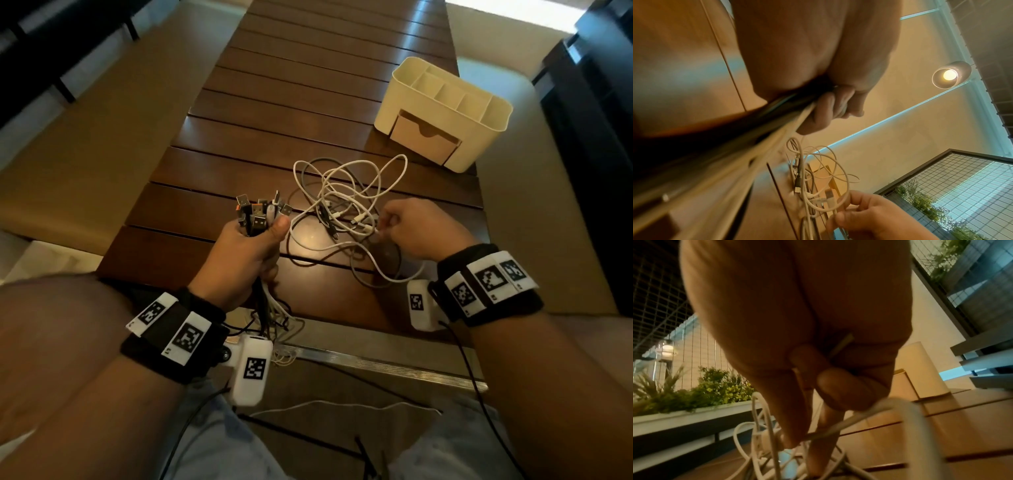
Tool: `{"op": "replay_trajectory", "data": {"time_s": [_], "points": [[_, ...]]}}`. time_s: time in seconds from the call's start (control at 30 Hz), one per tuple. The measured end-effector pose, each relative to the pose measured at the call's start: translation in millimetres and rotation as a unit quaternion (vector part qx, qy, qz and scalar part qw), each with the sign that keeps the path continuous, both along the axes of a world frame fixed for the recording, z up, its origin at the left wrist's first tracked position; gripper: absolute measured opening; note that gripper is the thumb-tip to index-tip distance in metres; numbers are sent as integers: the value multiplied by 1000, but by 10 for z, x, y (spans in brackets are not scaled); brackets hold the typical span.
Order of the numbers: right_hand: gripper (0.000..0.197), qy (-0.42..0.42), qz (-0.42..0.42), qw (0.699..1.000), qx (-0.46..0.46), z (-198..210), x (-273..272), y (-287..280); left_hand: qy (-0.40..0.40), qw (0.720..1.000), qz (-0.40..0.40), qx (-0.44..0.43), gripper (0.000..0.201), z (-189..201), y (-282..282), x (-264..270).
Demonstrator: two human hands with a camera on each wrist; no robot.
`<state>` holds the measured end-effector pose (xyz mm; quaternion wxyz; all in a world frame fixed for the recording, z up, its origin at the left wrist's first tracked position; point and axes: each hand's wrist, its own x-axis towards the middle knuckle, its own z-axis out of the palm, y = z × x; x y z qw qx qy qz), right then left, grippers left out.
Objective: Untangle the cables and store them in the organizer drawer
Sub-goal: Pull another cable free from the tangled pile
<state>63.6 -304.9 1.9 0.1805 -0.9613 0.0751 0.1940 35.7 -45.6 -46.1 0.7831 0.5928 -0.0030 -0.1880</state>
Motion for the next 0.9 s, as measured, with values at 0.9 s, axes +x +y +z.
{"op": "replay_trajectory", "data": {"time_s": [0.9], "points": [[7,-175,17,930,324,190,-246,762,-2,995,77,-63,23,9,-100,-14]]}}
